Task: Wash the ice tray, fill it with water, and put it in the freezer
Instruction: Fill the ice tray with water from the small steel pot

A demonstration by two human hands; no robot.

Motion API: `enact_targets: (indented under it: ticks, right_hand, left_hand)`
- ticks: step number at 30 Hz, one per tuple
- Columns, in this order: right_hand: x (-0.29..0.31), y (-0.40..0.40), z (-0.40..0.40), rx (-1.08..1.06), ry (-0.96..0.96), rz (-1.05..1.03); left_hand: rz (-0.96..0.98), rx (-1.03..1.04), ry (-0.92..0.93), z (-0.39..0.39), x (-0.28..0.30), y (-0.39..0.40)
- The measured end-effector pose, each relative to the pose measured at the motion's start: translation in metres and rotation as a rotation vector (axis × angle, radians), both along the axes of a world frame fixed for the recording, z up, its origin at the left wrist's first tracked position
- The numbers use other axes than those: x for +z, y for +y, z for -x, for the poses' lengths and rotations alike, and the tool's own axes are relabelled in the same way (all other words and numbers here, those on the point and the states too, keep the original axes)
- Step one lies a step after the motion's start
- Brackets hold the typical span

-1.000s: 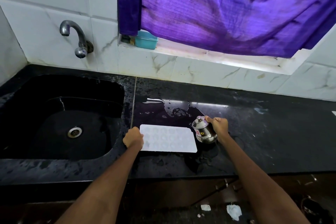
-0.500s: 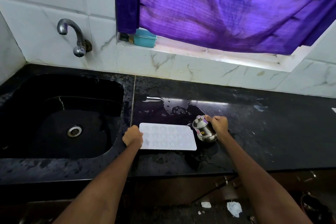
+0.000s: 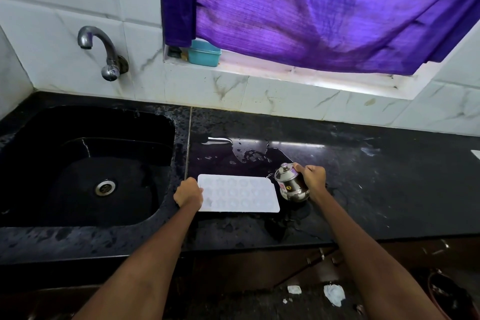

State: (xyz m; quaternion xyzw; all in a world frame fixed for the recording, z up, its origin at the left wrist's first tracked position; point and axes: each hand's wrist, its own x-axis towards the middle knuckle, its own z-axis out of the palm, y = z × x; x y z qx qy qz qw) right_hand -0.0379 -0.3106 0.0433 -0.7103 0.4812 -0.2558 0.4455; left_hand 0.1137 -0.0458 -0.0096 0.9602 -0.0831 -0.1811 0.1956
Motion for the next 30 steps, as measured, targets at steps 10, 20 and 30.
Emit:
enact_targets:
  ticks: [10, 20, 30]
  right_hand:
    - [0.012, 0.002, 0.006, -0.042, -0.21, -0.103]
    - [-0.004, 0.004, 0.024, 0.064, -0.013, 0.011]
    - [-0.004, 0.006, 0.027, 0.112, 0.091, 0.112]
  left_hand:
    - [0.009, 0.013, 0.011, -0.002, -0.003, -0.001]
    - [0.027, 0.016, 0.012, -0.005, -0.004, -0.002]
    - [0.025, 0.018, 0.008, -0.003, -0.003, -0.002]
